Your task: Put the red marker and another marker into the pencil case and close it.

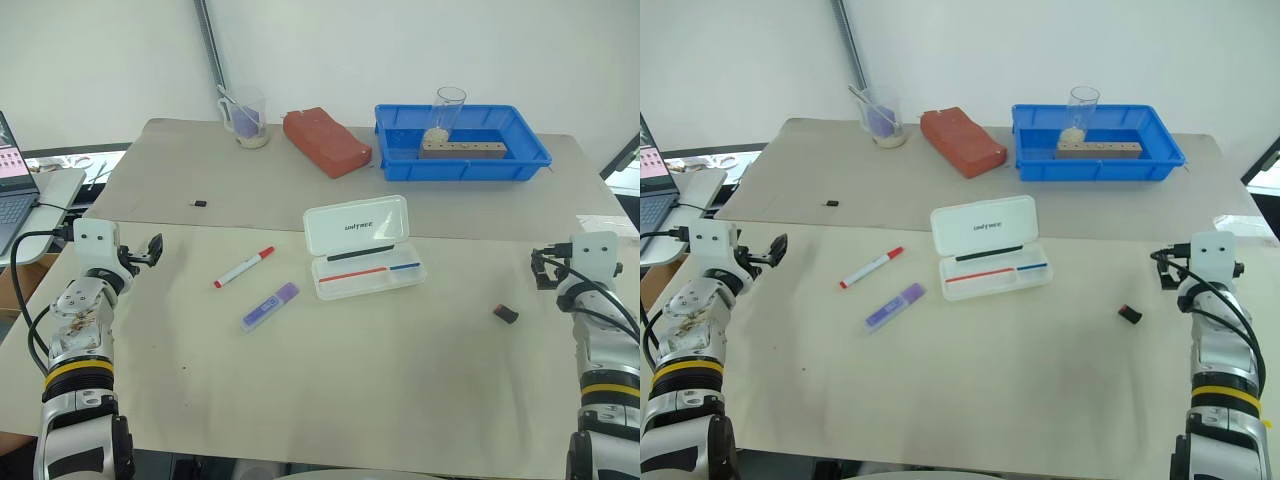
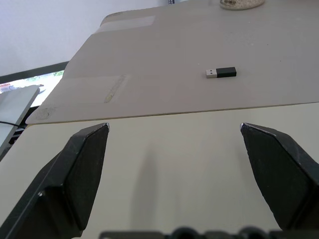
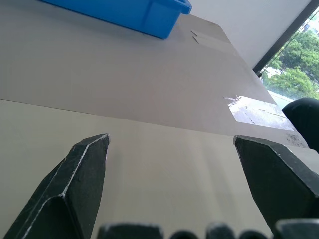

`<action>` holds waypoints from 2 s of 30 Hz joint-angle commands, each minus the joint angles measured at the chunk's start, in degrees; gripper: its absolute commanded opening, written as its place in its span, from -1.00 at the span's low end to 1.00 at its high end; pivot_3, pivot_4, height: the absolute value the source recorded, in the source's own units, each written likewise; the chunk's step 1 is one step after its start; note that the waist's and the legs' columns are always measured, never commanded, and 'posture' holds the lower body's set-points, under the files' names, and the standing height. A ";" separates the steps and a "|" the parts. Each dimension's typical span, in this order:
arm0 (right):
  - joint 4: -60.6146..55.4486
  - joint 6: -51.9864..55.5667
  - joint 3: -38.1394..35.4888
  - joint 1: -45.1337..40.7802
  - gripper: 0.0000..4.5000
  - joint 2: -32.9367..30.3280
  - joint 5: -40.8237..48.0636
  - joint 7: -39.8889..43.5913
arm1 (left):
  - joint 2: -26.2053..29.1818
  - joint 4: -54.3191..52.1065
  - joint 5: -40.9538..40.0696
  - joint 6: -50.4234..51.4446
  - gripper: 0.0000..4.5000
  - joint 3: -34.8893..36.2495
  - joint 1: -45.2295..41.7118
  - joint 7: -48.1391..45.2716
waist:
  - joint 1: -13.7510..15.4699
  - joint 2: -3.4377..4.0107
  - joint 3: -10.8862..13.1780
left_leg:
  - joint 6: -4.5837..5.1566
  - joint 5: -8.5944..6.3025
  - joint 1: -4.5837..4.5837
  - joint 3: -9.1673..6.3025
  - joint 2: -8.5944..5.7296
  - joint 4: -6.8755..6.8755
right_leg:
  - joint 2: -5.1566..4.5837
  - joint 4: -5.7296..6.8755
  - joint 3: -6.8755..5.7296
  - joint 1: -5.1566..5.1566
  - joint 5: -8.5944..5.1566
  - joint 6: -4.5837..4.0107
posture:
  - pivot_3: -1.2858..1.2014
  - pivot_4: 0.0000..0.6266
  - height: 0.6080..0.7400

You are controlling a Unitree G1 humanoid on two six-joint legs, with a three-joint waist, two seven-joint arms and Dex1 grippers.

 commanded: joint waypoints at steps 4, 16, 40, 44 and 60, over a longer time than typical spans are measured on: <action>-0.78 -1.52 -0.39 -1.86 0.95 -1.25 -0.08 0.05 | 1.48 -2.07 -0.76 -1.12 0.99 1.53 0.44 0.16 | -0.06 0.00 0.00 | 0.00 0.00 0.00 0.00 0.00 0.00 | 0.00 0.00 0.00 0.00 0.00 0.00 | 0.03 -0.52 1.00; -6.08 -0.31 1.10 -3.03 0.95 -3.05 1.22 7.39 | 4.53 -13.43 -1.54 2.55 0.99 -2.49 1.98 -8.62 | -0.46 -0.02 0.04 | 0.00 0.00 -0.02 0.01 0.01 -0.03 | 0.00 -0.01 -0.01 -0.01 0.00 0.00 | 0.03 -0.52 1.00; -63.13 31.97 5.62 17.34 0.95 -9.82 23.56 33.25 | -9.50 -32.29 4.76 20.68 0.99 -47.60 -15.27 -31.36 | 0.43 -0.14 0.33 | 0.04 0.02 -0.24 -0.14 -0.06 0.08 | 0.08 -0.13 0.00 -0.08 -0.04 0.05 | 0.03 -0.52 1.00; -66.06 34.18 5.84 17.73 0.95 -8.72 24.05 30.95 | -10.44 -29.02 7.92 18.42 0.99 -49.51 -15.14 -31.60 | 0.52 -0.13 0.32 | 0.05 0.03 -0.55 -0.23 -0.10 0.10 | 0.10 -0.12 0.01 -0.39 -0.04 0.06 | 0.03 -0.52 1.00; -69.62 36.00 5.81 18.80 0.95 -6.95 23.35 25.14 | -13.24 -26.55 12.15 14.20 -0.95 -51.06 -11.31 -34.39 | 0.75 -0.08 0.28 | 0.06 0.03 -0.67 -0.34 -0.20 0.18 | 0.08 -0.09 -0.02 -0.43 -0.02 0.07 | 0.03 -0.52 1.00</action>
